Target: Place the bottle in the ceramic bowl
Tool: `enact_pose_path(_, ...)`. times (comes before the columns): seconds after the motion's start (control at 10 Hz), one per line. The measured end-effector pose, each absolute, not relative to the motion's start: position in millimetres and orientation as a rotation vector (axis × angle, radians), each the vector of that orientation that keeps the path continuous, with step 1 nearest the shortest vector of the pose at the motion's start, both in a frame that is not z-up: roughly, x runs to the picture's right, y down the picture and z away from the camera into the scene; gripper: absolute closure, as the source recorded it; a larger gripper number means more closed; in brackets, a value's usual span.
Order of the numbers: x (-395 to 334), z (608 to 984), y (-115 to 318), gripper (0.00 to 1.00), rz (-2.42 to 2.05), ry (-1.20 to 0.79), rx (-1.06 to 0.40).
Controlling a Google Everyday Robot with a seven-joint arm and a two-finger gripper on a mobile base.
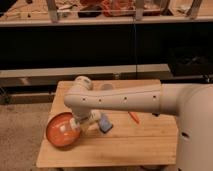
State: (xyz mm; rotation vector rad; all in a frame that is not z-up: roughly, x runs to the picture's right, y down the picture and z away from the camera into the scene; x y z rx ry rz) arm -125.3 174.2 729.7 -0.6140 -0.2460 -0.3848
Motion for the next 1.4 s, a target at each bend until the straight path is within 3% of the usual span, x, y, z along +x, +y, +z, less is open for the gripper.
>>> enact_pose_path(1.4,-176,749,186,1.0,-0.544,-0.281,-0.584)
